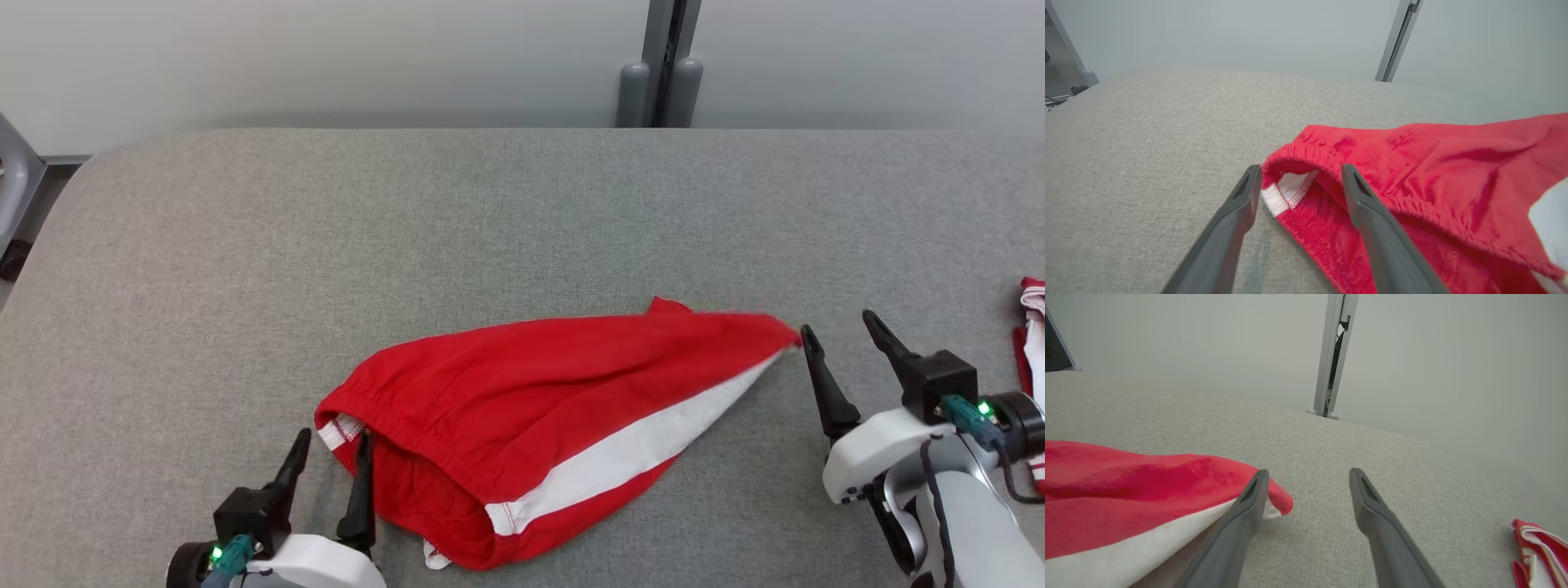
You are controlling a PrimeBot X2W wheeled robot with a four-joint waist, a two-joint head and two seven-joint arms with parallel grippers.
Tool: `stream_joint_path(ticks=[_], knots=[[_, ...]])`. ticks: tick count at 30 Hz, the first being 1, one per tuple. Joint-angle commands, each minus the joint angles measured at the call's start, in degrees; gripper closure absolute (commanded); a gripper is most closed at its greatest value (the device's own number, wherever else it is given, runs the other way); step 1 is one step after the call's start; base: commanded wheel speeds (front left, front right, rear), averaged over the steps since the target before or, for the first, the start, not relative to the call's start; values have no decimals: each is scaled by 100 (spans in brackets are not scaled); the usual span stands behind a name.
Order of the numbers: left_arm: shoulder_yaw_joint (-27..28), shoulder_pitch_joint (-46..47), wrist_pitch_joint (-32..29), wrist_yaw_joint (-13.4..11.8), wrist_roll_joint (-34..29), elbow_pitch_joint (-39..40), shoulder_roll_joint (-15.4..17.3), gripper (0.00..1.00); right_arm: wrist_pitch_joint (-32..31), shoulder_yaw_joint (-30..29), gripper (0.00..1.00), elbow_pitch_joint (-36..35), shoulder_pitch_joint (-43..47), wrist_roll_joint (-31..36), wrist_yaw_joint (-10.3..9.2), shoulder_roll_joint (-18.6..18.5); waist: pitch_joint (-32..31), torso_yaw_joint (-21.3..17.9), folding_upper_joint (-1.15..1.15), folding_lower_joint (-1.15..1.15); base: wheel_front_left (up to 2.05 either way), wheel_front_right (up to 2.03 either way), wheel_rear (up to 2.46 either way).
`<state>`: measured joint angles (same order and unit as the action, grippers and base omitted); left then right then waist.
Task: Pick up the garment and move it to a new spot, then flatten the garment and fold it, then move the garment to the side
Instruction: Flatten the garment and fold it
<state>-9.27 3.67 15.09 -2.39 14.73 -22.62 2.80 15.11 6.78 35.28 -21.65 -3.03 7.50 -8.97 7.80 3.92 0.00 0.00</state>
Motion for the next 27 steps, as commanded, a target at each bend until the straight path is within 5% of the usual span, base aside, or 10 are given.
stream_joint_path(ticks=[1, 8, 27], knots=[[-72, -59, 7, 52, 55, 40, 22, 0, 2, -171, 0, -101, 169, 91, -2, 80, -86, -18, 0, 0, 0, 0, 0], [-632, -179, 7, 274, 242, 37, 22, 0, 1, -661, 0, -423, 590, 315, -2, 327, -245, -33, 0, 0, 0, 0, 0], [-2369, 218, 7, 960, 1641, -641, 25, 0, 1, -757, 0, -458, 676, 453, -2, 517, -273, 63, 0, 0, 0, 0, 0]])
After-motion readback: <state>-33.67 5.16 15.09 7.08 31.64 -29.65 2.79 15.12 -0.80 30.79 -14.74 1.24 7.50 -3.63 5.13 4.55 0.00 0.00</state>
